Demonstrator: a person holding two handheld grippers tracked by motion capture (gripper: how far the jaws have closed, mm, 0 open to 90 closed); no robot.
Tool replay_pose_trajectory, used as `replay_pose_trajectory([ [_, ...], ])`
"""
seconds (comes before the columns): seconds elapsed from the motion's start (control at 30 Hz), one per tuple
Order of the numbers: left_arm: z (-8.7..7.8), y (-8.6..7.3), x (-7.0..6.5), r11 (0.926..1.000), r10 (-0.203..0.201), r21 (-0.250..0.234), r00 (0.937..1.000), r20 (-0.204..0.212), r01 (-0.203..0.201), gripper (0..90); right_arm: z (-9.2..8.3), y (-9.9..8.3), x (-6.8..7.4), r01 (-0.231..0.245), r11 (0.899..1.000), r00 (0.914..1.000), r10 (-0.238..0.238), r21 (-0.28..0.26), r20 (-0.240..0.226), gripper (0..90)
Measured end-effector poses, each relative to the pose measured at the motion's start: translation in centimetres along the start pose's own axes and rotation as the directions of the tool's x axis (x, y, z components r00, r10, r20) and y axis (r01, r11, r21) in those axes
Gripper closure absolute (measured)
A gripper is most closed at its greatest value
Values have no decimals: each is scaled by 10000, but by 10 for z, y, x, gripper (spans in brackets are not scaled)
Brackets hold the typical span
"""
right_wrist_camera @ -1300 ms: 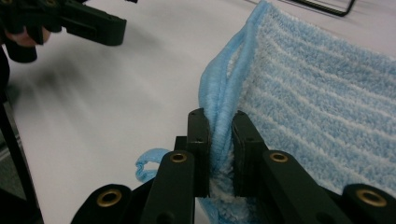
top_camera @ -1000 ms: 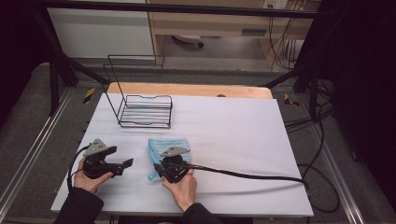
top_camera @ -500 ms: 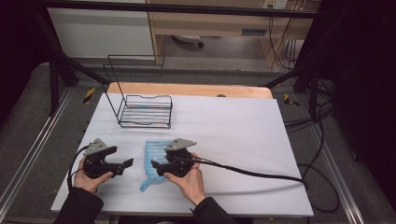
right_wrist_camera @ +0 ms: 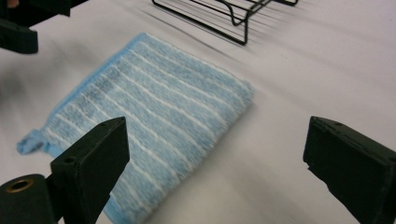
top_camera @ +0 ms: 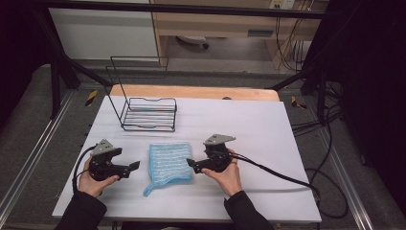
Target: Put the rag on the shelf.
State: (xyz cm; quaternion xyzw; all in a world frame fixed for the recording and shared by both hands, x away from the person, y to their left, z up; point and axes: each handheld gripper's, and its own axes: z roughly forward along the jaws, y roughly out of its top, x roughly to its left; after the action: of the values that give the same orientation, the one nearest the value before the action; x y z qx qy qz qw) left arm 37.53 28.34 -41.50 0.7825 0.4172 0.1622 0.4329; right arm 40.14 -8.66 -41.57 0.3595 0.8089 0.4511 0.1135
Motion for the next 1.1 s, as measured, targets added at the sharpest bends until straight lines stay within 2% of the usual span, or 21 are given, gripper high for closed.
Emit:
replay_pose_trajectory([
  [0.13,3,12,-2,10000,-62,4,10000,-6,62,73,-13,-10,-14,-129,9999,9999,129,3,24,64],
  [0.3,14,29,-2,9999,-152,41,9998,-127,152,100,-22,-20,-21,-232,9997,9997,232,-10,51,56],
  [0.47,32,42,-2,9992,-283,280,9987,-433,296,129,-25,-29,-25,-290,9995,9996,290,116,56,51],
  [0.67,60,46,5,9950,-514,807,9949,-873,585,254,-28,-33,-26,-219,9996,9996,215,180,198,57],
  [0.73,68,44,10,9926,-580,1004,9932,-1007,682,346,-29,-33,-26,-263,9995,9995,260,197,153,64],
  [0.87,78,38,16,9848,-848,1469,9947,-586,926,406,-28,-33,-26,-282,9994,9995,280,202,109,71],
  [0.93,80,36,15,9843,-958,1461,9949,-322,995,447,-28,-33,-27,-276,9993,9996,274,256,89,74],
  [1.1,89,35,9,9838,-825,1582,9964,-183,844,515,-25,-32,-28,-408,9987,9992,408,304,-10,84],
])
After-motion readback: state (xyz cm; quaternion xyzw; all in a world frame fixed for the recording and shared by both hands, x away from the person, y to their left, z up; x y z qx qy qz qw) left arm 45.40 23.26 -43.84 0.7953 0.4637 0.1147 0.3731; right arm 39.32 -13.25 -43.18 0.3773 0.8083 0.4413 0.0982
